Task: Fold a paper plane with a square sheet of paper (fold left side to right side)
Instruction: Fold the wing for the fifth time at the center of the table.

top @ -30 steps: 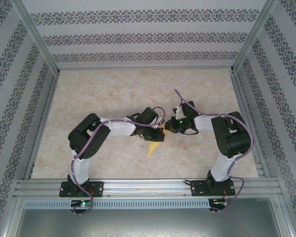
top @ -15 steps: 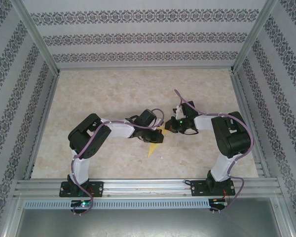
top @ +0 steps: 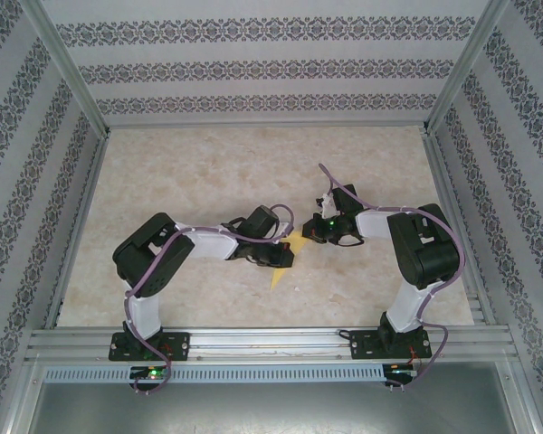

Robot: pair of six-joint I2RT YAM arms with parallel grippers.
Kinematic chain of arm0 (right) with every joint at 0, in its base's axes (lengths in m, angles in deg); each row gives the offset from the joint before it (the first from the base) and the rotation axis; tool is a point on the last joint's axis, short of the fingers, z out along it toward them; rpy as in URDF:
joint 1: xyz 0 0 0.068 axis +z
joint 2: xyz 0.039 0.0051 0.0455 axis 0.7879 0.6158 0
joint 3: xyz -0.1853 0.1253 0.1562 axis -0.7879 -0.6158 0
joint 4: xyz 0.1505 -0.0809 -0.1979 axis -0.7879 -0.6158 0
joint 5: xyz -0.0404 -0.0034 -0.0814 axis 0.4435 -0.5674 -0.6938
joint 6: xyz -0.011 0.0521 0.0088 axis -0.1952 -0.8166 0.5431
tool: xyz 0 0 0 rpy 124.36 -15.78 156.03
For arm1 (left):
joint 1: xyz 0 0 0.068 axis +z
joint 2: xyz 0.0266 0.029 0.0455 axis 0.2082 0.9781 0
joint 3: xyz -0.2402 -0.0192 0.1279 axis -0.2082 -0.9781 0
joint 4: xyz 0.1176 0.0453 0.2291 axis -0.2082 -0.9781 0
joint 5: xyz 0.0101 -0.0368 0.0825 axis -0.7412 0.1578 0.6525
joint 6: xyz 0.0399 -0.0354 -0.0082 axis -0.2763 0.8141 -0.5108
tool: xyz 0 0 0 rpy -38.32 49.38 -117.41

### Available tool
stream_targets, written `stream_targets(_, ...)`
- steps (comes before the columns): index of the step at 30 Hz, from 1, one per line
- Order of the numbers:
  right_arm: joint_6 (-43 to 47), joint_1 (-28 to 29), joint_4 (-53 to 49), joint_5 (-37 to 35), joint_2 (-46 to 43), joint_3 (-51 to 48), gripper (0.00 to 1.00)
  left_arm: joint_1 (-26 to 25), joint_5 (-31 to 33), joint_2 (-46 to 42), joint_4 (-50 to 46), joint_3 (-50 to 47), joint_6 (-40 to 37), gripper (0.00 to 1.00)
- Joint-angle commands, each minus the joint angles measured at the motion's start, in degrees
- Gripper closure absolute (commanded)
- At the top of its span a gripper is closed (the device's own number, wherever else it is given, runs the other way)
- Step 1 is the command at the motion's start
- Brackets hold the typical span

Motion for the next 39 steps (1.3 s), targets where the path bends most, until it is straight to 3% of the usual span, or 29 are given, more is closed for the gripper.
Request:
stream_targets(1,1.82,-0.3,-6.98,-8.06,3.85,-1.99,1.0,0.11,-1.47,-2.4,0.33,-0.81,1.09,1.0)
stream_targets(11,1.86,-0.21,-7.16,-8.05,3.83,-1.74,1.0,0.11,-0.75,-4.64,0.56,-2.26,1.56,1.0)
stream_targets(27,1.85,-0.21,-7.46,-8.19,3.65,-1.72,1.0,0.11,2.46,5.23,-4.1,8.3,-1.68,1.0)
stream_targets(39,2.4,-0.48,-8.47,-9.11,4.07,-1.38,1.0,-0.46,0.97,0.88,-3.82,1.74,-1.6,1.0)
